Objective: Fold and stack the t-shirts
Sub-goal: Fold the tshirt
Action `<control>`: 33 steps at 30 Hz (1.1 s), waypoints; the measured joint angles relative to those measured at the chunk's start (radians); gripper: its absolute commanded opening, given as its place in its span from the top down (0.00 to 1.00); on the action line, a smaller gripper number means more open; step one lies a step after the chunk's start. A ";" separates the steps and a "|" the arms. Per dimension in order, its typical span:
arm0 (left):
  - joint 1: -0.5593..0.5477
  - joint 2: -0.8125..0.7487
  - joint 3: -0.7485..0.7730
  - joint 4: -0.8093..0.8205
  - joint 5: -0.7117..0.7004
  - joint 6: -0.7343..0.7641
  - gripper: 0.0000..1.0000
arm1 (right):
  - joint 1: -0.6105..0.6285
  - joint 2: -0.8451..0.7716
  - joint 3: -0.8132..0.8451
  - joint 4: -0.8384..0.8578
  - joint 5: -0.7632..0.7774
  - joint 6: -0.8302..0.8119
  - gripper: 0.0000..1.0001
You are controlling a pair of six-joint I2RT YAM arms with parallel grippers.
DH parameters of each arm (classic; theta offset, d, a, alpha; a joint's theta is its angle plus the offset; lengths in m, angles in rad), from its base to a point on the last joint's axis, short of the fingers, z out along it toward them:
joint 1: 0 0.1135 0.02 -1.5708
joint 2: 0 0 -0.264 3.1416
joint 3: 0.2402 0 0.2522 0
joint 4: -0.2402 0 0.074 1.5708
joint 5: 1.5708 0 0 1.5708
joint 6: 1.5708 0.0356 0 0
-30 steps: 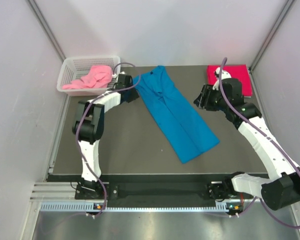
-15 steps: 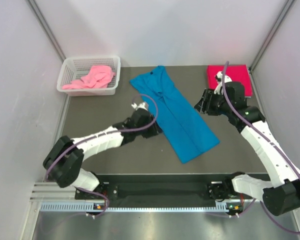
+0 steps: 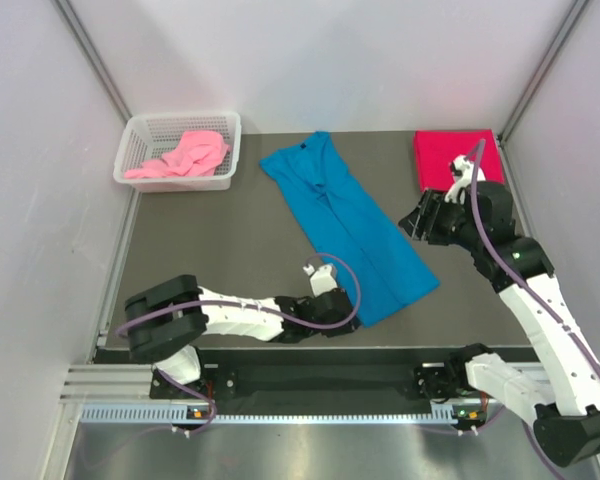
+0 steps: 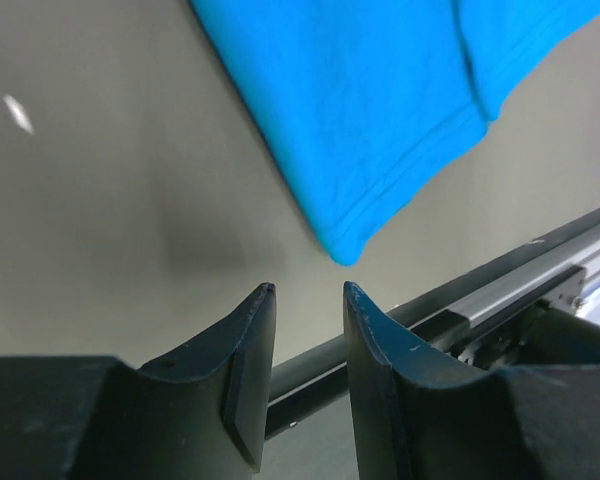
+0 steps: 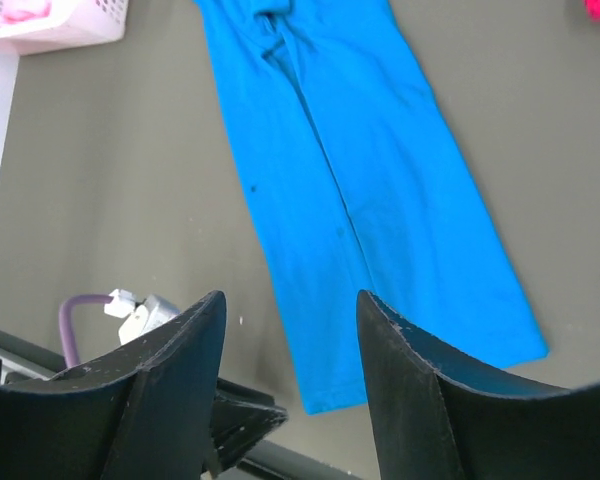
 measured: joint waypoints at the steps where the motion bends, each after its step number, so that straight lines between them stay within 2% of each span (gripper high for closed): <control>1: -0.013 0.016 0.005 0.004 -0.005 -0.010 0.62 | 0.000 -0.014 -0.016 -0.002 0.002 0.006 0.44; 6: -0.027 0.066 0.013 0.031 -0.035 -0.050 0.61 | -0.002 -0.064 -0.082 -0.020 0.003 0.026 0.44; 15: -0.029 0.143 0.053 0.116 -0.055 -0.106 0.63 | -0.003 -0.090 -0.098 -0.023 0.000 0.040 0.44; 19: -0.029 0.149 0.053 0.113 -0.057 -0.129 0.75 | -0.003 -0.090 -0.098 -0.023 -0.003 0.043 0.44; 22: -0.029 0.149 0.059 0.090 -0.056 -0.137 0.92 | -0.003 -0.090 -0.098 -0.023 -0.003 0.043 0.44; 24: -0.030 0.149 0.063 0.071 -0.055 -0.134 1.00 | -0.003 -0.090 -0.098 -0.023 -0.003 0.043 0.44; 33: -0.033 0.146 0.067 0.045 -0.032 -0.130 1.00 | -0.003 -0.090 -0.098 -0.027 -0.027 0.049 0.44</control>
